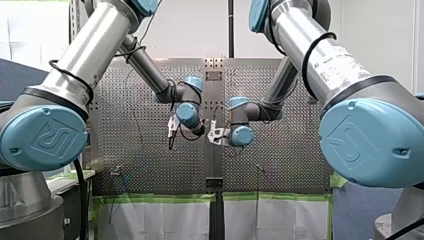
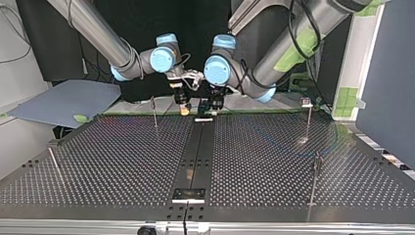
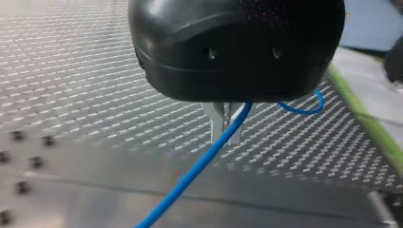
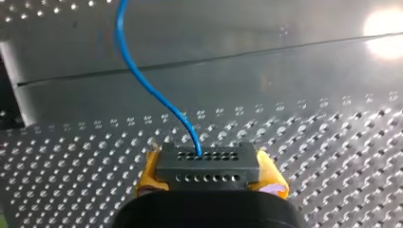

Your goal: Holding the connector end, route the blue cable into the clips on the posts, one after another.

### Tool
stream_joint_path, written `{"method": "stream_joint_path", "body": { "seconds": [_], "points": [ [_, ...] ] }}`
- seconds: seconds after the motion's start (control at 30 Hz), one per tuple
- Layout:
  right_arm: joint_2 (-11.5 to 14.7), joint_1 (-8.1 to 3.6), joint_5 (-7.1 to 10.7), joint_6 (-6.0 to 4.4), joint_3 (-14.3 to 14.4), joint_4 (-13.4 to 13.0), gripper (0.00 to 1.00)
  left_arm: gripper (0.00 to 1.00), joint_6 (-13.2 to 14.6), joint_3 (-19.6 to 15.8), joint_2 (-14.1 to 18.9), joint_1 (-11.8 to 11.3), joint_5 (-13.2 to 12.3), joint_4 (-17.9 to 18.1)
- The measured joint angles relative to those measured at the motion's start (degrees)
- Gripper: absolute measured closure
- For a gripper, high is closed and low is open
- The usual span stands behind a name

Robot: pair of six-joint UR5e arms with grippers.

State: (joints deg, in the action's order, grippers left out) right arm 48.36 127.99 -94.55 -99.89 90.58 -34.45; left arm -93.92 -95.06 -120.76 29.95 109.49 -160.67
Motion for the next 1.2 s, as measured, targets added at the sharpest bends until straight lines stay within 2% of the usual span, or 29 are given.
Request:
{"method": "stream_joint_path", "body": {
  "seconds": [0.1,0.27,0.53,0.7,0.87,1.07,1.2],
  "points": [
    [-0.01,-0.27,0.00,0.25,1.75,-1.26,1.00,1.00,-0.01,0.00,-1.67,0.82,-0.07,1.10],
    [-0.02,-0.98,-0.35,1.22,4.18,-2.36,1.00,1.00,-0.79,-0.01,-4.05,2.13,0.10,3.08],
    [-0.02,-2.40,-1.39,1.79,7.58,-4.00,1.00,1.00,-1.04,-0.01,-6.65,3.31,0.22,4.21],
    [-0.05,-3.61,-1.69,2.10,10.06,-5.83,1.00,1.00,-1.52,-0.01,-9.33,4.58,0.12,6.18],
    [-0.06,-4.93,-1.81,2.29,12.80,-7.90,1.00,1.00,-3.10,0.00,-10.30,6.17,0.01,8.88],
    [-0.11,-6.30,-1.96,3.50,15.53,-9.51,1.00,1.00,-3.72,-0.01,-11.27,7.77,0.20,11.13],
    [-0.13,-7.16,-2.03,3.81,17.16,-10.88,1.00,1.00,-3.91,-0.01,-12.94,8.95,0.15,12.60]
  ]
}}
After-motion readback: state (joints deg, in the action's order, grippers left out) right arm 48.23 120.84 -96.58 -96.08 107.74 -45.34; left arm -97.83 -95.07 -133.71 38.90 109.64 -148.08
